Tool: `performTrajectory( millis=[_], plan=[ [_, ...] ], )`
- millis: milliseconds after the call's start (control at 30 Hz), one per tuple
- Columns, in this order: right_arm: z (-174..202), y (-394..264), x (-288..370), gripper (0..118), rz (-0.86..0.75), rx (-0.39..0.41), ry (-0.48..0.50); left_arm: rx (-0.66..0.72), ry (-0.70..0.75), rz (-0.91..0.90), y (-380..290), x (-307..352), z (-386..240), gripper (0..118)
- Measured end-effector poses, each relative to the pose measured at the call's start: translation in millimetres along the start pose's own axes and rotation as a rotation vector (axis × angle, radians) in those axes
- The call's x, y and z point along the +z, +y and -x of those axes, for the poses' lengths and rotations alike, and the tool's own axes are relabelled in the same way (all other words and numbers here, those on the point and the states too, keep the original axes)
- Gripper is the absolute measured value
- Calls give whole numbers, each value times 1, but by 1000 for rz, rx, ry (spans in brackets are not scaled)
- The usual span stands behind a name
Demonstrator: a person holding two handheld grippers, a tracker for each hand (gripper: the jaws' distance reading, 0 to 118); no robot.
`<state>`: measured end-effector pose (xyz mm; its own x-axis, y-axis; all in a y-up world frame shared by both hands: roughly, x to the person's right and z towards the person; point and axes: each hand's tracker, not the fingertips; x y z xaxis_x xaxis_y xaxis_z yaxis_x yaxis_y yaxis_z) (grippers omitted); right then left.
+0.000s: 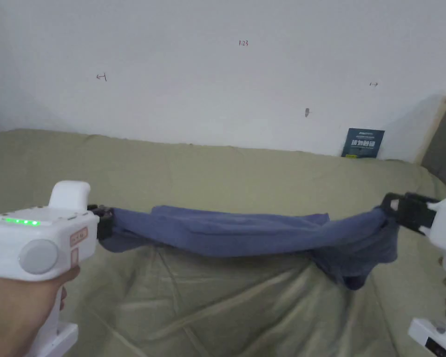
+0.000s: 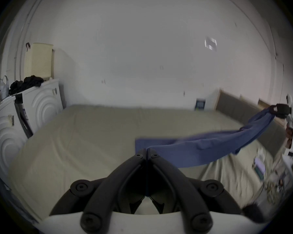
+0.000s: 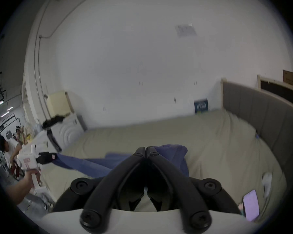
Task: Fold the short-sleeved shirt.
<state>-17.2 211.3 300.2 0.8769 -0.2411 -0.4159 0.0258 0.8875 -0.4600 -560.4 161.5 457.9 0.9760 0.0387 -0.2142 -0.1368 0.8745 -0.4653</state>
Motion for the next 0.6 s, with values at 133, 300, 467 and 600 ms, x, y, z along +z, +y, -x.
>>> performTrajectory(
  millis=[133, 300, 467, 600],
  plan=[
    [-3, -117, 13, 2, 194, 4, -44, -64, -5, 167, -90, 13, -6, 0],
    [-16, -213, 11, 2, 355, -23, -122, -52, 25, 386, -160, 11, -10, 0],
    [-25, -217, 16, 19, 294, -72, -113, -4, 4, 358, -161, 6, 5, 27],
    [-9, -199, 52, 118, 183, -73, -64, 41, -41, 225, -125, 58, 13, 115]
  ],
)
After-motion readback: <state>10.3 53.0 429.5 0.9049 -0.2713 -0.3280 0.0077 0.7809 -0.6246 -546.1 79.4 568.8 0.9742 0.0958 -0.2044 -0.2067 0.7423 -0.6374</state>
